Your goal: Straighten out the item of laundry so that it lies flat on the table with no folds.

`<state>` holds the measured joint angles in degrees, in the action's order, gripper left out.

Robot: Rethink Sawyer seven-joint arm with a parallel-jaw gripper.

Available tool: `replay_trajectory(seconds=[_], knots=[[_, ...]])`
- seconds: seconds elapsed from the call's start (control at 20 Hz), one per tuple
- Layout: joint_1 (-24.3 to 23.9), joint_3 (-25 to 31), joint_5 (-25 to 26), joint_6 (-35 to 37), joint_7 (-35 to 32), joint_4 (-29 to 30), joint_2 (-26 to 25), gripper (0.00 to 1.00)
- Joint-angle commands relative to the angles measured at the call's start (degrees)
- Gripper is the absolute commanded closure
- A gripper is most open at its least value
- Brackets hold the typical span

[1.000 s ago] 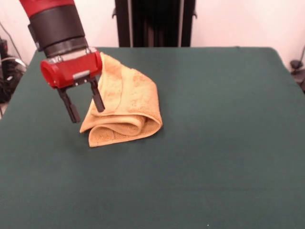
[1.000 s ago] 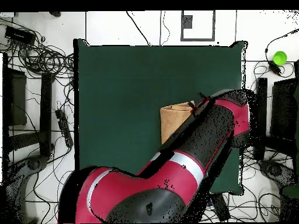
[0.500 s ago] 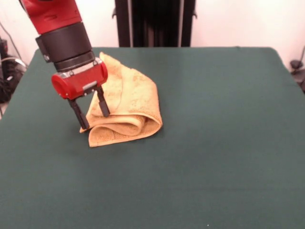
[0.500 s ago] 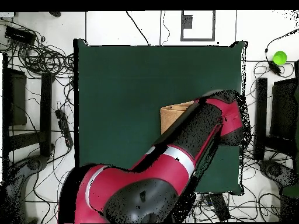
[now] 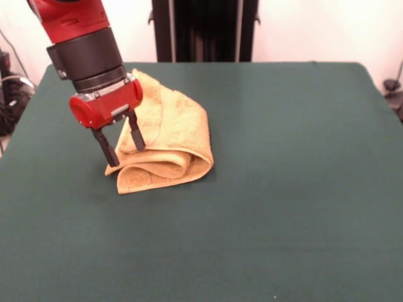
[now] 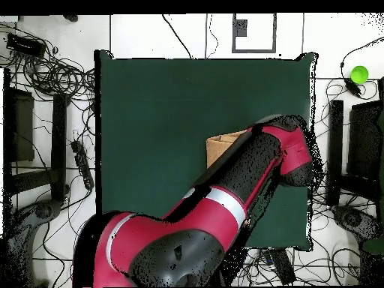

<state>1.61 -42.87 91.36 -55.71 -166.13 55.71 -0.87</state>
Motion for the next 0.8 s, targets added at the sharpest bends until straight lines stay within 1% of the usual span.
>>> replay_trajectory(seconds=[0.05,0.5,0.8], knots=[[3.12,3.34,3.23,-3.87,-18.43,-2.41,-3.06,0.0],[3.38,2.79,4.54,-2.91,-18.96,-2.49,-4.87,0.0],[2.99,3.88,2.97,-1.1,-18.24,-2.84,-5.0,0.0]])
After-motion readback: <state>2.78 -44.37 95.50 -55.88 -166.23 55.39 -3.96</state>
